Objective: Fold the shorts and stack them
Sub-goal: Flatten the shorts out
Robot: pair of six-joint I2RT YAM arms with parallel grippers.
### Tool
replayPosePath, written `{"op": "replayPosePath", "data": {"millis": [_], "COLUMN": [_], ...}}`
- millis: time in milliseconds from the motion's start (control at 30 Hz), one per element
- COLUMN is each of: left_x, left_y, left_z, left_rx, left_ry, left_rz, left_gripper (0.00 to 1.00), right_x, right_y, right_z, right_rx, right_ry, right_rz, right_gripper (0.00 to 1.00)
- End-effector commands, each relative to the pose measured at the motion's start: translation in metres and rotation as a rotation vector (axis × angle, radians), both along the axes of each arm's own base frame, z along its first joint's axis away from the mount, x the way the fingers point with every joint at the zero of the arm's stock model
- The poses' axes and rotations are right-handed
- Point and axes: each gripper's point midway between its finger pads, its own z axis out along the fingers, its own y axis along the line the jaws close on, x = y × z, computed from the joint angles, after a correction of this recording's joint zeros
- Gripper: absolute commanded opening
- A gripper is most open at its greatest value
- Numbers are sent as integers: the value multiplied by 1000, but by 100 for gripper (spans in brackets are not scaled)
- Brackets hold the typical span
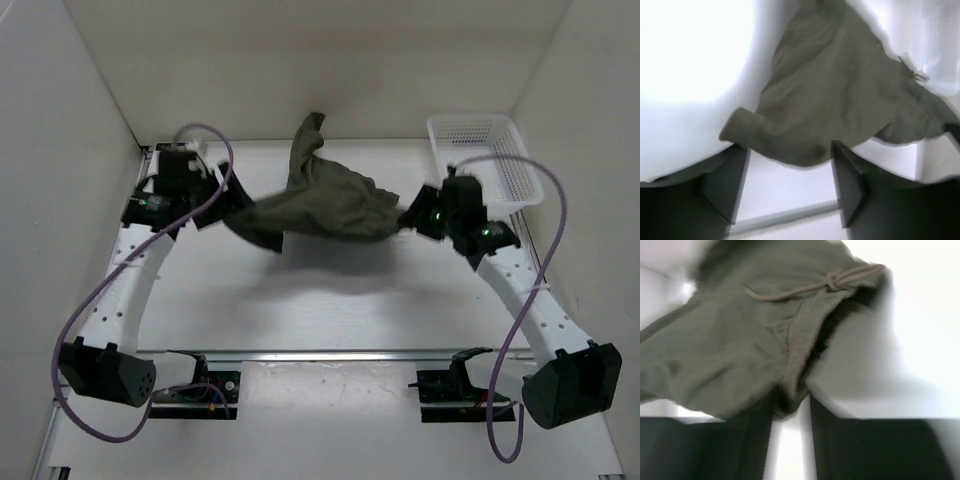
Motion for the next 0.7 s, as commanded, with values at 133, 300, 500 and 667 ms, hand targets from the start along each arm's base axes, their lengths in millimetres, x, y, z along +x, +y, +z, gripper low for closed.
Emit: {"op": "replayPosePath", "data": {"millis": [133, 300, 500, 667], "left_x": [-51, -48, -64, -86], "left_y": [9, 23, 43, 51], "left_z": [-193, -189, -209, -268], "left_rx": [47, 81, 89, -15], "left_ry": [501, 515, 591, 764], "left_rz": [108, 186, 297, 365], "left_gripper": [95, 59, 72, 100], "right_x": [-92, -94, -109, -115], "right_y": [-45, -35, -9, 27], "right_z": [-158, -151, -166, -184], "right_rx": [-127, -75, 43, 278], "right_ry": [365, 389, 520, 602], "right_rz": [-135, -116, -52, 15], "right_gripper": [70, 70, 70, 89]}}
